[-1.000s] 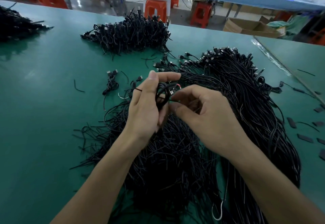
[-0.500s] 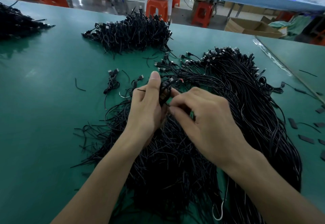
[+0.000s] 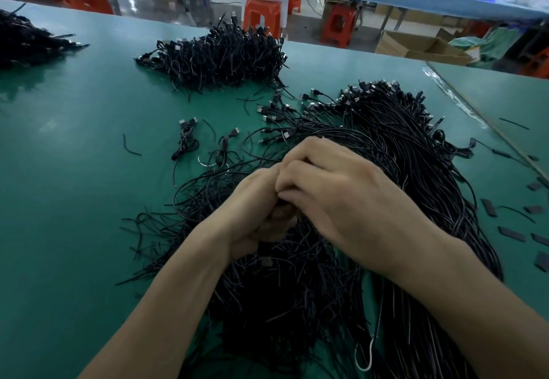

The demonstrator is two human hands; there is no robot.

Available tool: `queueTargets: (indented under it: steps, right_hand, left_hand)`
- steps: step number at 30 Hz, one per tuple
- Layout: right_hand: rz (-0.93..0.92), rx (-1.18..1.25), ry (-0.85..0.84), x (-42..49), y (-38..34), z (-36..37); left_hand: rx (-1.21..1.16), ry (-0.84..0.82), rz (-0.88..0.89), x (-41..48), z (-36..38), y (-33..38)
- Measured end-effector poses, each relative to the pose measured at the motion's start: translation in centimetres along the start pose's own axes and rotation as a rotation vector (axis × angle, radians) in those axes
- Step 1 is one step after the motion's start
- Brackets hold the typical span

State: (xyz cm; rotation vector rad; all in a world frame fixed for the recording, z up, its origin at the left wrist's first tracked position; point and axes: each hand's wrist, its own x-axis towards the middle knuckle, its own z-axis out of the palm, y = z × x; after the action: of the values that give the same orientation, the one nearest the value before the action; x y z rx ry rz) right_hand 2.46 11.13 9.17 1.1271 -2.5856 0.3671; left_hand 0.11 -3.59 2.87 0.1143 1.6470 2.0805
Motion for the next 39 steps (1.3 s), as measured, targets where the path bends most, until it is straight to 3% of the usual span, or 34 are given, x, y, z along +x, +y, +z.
queueTargets:
  steps: [5,10,16,21,27,39]
  right_hand:
    - [0.198,0.252,0.014,-0.2,1.2,0.2]
    - [0.283,0.307,-0.06,-0.1,2.0,-0.5]
    - [0.303,0.203,-0.134,0.0,1.5,-0.7]
    - [0.192,0.041,-0.17,-0.2,0.6,-0.9]
    - [0.178,0.126,-0.217,-0.4,0.9,-1.0]
    - [0.142,0.132,-0.195,0.1,2.1,-0.7]
  left_hand:
    - [-0.12,-0.236,-0.072,-0.1,-0.2,0.4]
    - [0.182,-0.364,0.082,-0.6,-0.4,0.7]
    - [0.377,-0.274,0.103,-0.6,0.1,0.6]
    - [0.344,-0.245,0.165,-0.6,0.2,0.5]
    - [0.344,-0.193,0.121,-0.4,0.1,0.2]
    - [0.454,-0.275,0.114,-0.3,0.2,0.4]
